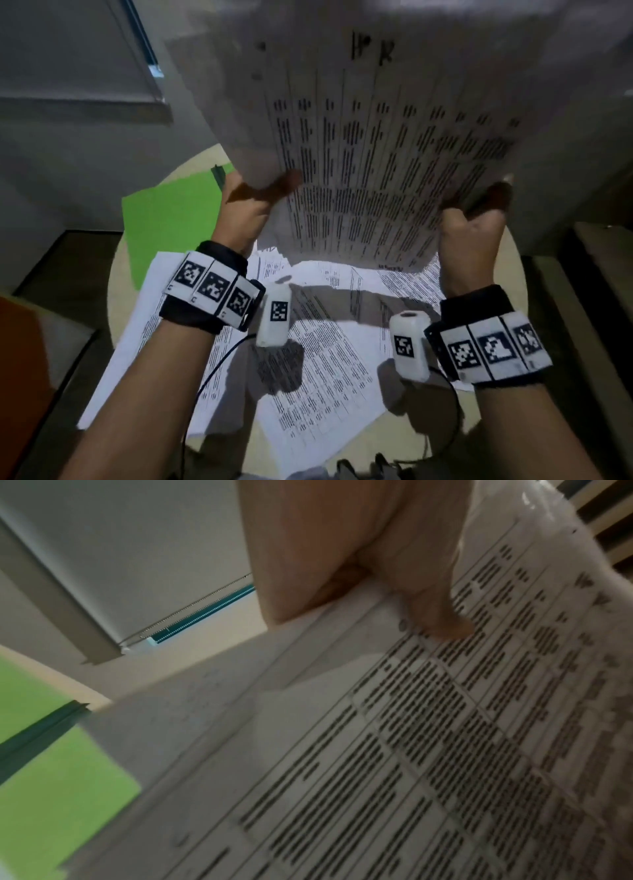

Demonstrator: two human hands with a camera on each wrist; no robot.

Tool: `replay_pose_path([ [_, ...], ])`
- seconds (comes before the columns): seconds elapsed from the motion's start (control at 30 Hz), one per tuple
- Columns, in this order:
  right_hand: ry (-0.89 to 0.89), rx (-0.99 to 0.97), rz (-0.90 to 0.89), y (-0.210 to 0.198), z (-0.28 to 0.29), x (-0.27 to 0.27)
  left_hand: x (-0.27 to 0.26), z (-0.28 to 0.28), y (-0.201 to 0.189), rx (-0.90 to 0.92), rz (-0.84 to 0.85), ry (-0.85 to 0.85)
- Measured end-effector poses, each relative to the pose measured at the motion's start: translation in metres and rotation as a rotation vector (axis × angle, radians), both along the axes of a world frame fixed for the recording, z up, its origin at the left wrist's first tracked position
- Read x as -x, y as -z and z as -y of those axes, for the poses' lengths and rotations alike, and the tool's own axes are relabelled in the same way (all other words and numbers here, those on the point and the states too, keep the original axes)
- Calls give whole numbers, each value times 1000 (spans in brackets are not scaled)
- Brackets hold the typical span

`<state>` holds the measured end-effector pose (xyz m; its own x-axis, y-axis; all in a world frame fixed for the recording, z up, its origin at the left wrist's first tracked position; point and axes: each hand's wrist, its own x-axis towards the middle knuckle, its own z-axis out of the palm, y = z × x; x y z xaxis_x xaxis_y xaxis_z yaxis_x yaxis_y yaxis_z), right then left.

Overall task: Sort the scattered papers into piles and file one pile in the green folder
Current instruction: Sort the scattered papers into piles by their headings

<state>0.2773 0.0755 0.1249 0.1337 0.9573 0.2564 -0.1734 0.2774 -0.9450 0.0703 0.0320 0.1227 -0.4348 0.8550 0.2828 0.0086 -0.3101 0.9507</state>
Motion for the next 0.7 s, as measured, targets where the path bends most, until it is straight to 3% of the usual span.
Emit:
replay_pose_path([
  [0.27,-53,63,113,31,12,14,3,6,31,106,128,-2],
  [0.47,8,202,184,54,10,19,-16,-3,52,278,96,21],
  [0.6,84,124,171,52,5,23,-2,-2,23,217,14,-54],
  [0.7,-67,103,290,54,10,38,33,-1,-7,121,-14,-130],
])
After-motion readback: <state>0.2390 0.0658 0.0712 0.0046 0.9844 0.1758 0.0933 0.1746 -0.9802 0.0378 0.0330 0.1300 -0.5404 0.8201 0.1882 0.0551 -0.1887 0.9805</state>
